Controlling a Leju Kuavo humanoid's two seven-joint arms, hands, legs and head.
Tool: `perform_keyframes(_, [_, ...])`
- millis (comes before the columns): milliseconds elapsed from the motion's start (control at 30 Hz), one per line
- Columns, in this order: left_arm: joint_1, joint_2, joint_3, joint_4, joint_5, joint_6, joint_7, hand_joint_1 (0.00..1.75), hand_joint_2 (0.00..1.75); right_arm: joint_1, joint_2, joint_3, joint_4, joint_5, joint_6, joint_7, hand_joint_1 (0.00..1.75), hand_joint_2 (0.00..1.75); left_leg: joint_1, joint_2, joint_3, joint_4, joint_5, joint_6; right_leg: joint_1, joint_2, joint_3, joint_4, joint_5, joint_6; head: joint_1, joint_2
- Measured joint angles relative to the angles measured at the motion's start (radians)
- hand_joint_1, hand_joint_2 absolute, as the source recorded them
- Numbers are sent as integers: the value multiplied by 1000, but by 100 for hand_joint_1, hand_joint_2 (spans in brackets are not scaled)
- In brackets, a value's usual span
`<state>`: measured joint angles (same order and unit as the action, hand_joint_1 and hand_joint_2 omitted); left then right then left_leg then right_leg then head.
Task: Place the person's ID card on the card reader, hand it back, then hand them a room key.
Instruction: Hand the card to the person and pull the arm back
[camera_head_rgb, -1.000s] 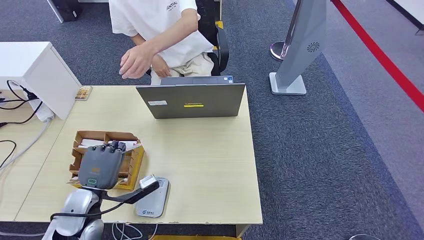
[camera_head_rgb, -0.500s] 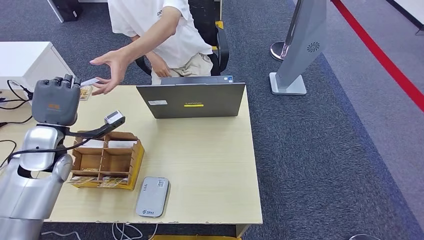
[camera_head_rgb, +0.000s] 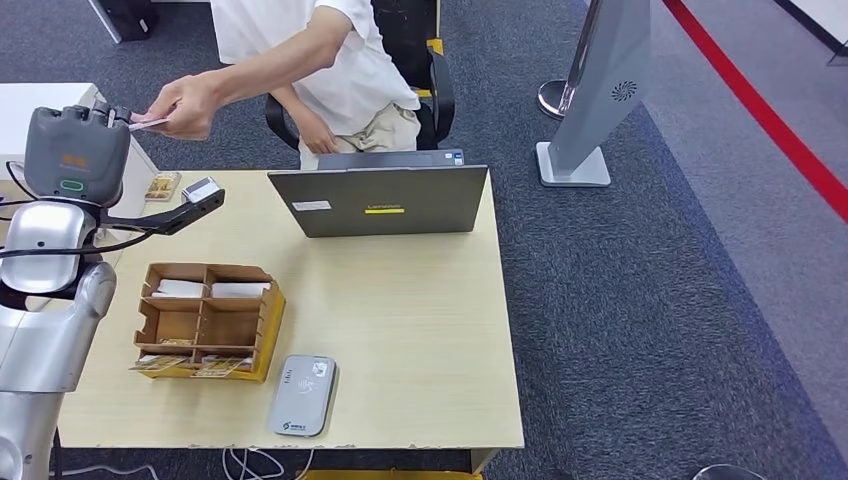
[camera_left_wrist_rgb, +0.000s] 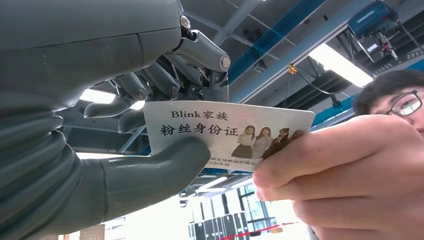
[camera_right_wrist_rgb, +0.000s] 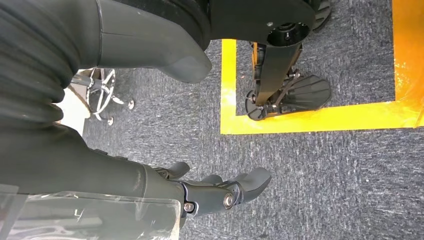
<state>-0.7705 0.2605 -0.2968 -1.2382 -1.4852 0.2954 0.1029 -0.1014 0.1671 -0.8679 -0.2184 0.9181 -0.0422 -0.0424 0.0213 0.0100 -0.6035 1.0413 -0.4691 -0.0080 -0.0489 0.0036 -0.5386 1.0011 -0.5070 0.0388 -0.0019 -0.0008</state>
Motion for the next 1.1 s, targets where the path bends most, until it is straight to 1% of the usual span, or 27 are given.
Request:
perform_keyframes(67, [0, 0, 0, 2, 13, -4, 0, 0, 175, 0, 0, 1, 1, 1, 0, -1, 0, 175, 0, 1, -2, 0, 0, 0, 0, 2, -2, 0, 0, 0, 0, 0])
perform_keyframes(367, [12, 2, 1, -1, 43, 23, 9, 0, 175, -1, 0, 3, 1, 0, 0, -3, 0, 175, 0, -1, -3, -1, 0, 0, 0, -2, -2, 0, 0, 0, 0, 0])
perform_keyframes(600, [79, 1, 3, -63, 60, 41, 3, 0, 175, 2, 0, 3, 3, -10, -6, -3, 0, 175, 0, -2, -2, 0, 1, 0, 0, -2, -1, 0, 1, 0, 0, 0])
perform_keyframes(667, [121, -3, 3, -91, 77, 50, -9, 0, 175, 9, 0, 2, 4, -15, -15, 16, 0, 175, 0, -2, -1, 0, 0, 0, -1, -2, 0, 0, 1, 0, 0, 0])
perform_keyframes(800, [247, -16, 3, -163, 92, 96, -19, 0, 175, 31, 0, -2, 4, -29, -26, 27, 0, 175, -1, -1, -2, 0, 0, 0, 0, -1, -1, 0, 0, 0, 0, 0])
perform_keyframes(1000, [462, -15, 3, -368, 96, 101, -20, 0, 175, 44, 1, -26, 4, -54, -33, 22, 0, 175, 0, 0, -2, -1, -1, 0, 0, -1, -2, -1, -1, 1, 0, 0])
perform_keyframes(1100, [535, -7, 3, -444, 94, 101, -21, 0, 175, 47, 2, -33, 4, -56, -34, 21, 0, 175, 0, -1, -2, -1, -1, 0, 0, -1, -2, -1, -1, 1, -1, 0])
